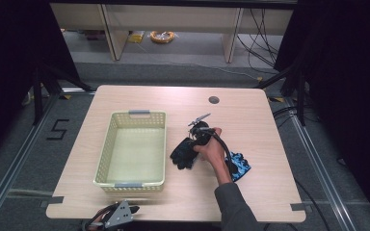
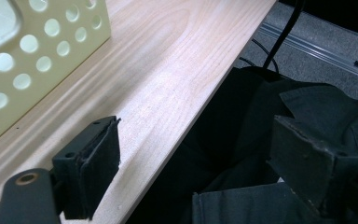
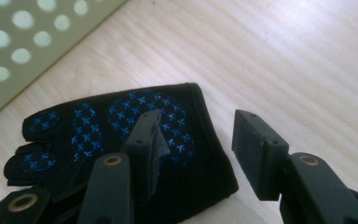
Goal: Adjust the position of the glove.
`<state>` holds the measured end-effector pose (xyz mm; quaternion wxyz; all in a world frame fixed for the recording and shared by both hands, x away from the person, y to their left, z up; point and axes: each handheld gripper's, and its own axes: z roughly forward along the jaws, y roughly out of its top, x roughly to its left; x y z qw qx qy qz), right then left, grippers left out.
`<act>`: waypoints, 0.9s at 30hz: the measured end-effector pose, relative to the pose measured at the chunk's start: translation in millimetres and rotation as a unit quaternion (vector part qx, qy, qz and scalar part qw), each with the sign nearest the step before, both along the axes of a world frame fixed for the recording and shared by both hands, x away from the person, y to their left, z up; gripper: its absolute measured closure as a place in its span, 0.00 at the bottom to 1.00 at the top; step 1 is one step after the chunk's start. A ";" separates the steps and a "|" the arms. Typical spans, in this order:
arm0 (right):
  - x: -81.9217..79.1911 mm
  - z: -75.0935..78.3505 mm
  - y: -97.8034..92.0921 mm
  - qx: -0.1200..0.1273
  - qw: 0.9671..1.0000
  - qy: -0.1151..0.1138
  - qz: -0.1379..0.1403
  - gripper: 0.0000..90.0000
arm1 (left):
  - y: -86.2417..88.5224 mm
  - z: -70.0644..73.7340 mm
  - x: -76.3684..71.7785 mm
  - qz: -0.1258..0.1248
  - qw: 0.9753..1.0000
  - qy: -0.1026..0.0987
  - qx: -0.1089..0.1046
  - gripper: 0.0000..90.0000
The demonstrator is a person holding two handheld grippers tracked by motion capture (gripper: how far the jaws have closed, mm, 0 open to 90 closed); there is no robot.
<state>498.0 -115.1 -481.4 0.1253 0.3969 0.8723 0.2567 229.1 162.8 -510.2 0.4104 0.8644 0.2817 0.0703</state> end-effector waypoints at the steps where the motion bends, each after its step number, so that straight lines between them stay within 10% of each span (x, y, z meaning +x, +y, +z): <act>1: 0.0 0.0 0.0 0.000 1.000 0.000 0.000 0.59 | 0.0 0.0 0.0 0.000 1.000 0.000 0.000 0.18; 8: 6.5 -8.2 -2.9 0.032 0.999 0.035 -0.001 0.77 | -0.2 0.1 -0.5 0.000 1.000 -0.002 0.000 0.18; 19: -5.3 -4.5 -12.6 0.078 0.996 0.011 -0.028 0.97 | -0.2 0.2 -0.3 0.000 1.000 -0.001 0.001 0.18; 27: -37.4 38.9 -25.2 0.160 0.987 -0.002 -0.025 0.97 | -0.6 0.3 -0.5 -0.004 1.000 -0.004 0.000 0.18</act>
